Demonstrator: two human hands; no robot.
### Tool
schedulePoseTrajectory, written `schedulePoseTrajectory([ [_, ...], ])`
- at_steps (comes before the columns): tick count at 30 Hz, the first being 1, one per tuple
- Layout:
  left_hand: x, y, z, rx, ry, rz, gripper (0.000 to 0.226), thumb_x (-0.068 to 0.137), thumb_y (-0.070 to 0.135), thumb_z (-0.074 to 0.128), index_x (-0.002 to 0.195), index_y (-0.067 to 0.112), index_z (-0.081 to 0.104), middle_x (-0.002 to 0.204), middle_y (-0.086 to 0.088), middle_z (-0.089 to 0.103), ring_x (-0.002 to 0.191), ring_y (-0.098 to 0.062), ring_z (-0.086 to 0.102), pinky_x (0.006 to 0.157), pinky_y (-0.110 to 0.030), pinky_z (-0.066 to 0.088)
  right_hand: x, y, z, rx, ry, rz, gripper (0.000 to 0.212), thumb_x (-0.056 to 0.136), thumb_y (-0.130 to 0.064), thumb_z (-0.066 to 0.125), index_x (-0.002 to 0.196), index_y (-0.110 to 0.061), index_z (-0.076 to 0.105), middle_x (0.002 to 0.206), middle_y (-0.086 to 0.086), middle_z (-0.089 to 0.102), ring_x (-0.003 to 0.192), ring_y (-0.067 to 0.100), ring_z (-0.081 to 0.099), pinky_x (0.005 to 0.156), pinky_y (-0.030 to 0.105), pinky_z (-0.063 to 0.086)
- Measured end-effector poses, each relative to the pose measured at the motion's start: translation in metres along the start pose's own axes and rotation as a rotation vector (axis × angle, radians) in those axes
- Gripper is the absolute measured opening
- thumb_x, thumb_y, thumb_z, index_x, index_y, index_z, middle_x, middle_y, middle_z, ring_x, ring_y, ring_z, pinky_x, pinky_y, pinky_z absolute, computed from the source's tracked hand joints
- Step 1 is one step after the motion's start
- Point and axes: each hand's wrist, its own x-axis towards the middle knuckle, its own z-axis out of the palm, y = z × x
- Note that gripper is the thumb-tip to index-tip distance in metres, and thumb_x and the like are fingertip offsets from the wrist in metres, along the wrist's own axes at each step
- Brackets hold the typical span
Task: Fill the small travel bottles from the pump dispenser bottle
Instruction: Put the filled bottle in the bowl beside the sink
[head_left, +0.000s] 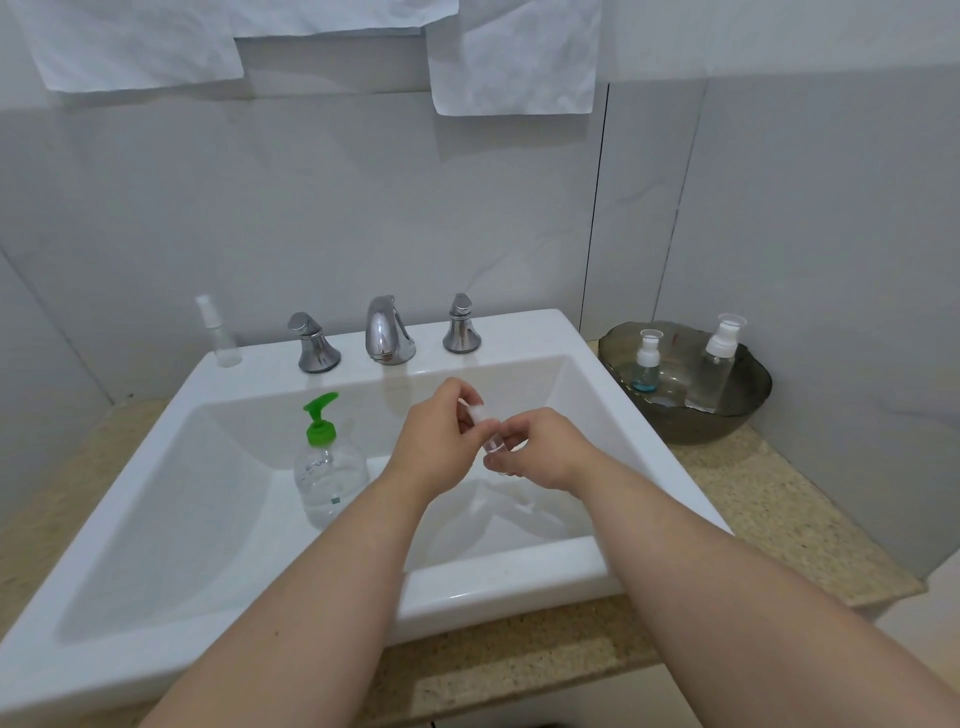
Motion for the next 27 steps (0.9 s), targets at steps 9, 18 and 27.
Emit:
schedulePoseTrajectory([
  [9, 0.0011, 0.0048, 0.0003, -0.098, 0.024, -0.026, 0.03, 0.093, 0.015, 0.068, 0.12, 0.022, 0.059, 0.114, 0.006, 0.064, 0.091, -0.01, 0.062, 0.079, -0.022, 0.046, -0.0006, -0.0019, -0.0006, 0.029, -0.001, 0.008, 0.008, 0.087, -0.02, 0.08, 0.091, -0.02, 0.073, 0.078, -0.004, 0.069, 0.058, 0.002, 0.063, 0.064, 0.019, 0.049],
  [18, 0.0009, 0.0051, -0.0007, -0.106, 0.019, -0.046, 0.04, 0.094, 0.012, 0.061, 0.132, 0.022, 0.057, 0.117, 0.008, 0.065, 0.099, -0.007, 0.062, 0.084, -0.019, 0.046, 0.0008, 0.0001, 0.0003, 0.021, -0.002, 0.016, 0.009, 0.086, -0.021, 0.081, 0.092, -0.021, 0.074, 0.085, 0.001, 0.072, 0.063, 0.006, 0.064, 0.072, 0.027, 0.056],
  [27, 0.0019, 0.0009, -0.0029, -0.15, 0.01, -0.065, 0.043, 0.092, -0.002, 0.056, 0.123, 0.028, 0.057, 0.111, 0.01, 0.071, 0.1, -0.001, 0.062, 0.08, -0.019, 0.048, 0.0018, 0.0013, 0.0016, 0.018, -0.011, 0.015, 0.012, 0.086, -0.021, 0.082, 0.095, -0.021, 0.074, 0.084, 0.0, 0.067, 0.071, 0.014, 0.069, 0.077, 0.028, 0.057],
])
